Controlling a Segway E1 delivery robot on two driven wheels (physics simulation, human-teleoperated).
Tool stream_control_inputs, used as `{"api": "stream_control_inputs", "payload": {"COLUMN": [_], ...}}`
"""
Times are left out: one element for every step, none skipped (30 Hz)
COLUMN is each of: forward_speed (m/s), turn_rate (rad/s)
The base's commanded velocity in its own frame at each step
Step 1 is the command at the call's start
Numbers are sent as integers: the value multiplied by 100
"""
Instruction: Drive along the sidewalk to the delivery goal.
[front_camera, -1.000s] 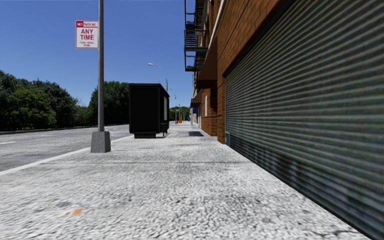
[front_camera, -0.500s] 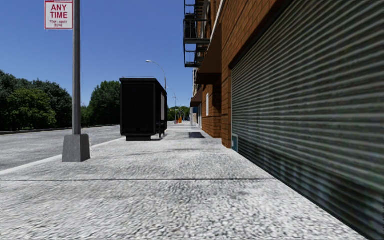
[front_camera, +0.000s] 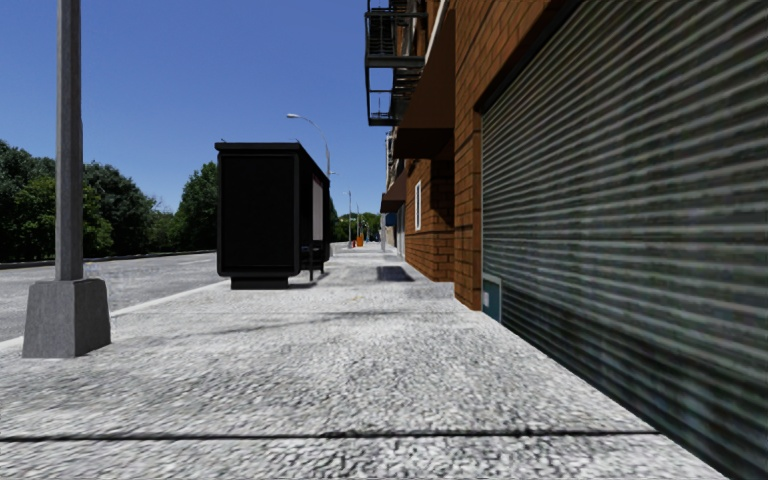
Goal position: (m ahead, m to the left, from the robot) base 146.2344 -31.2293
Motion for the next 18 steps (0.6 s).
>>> {"api": "stream_control_inputs", "payload": {"forward_speed": [200,200,200,200,200,200,200,200,200,200,200,200,200,200,200,200,200,200], "turn_rate": [0,0,0,0,0,0,0,0,0,0,0,0,0,0,0,0,0,0]}}
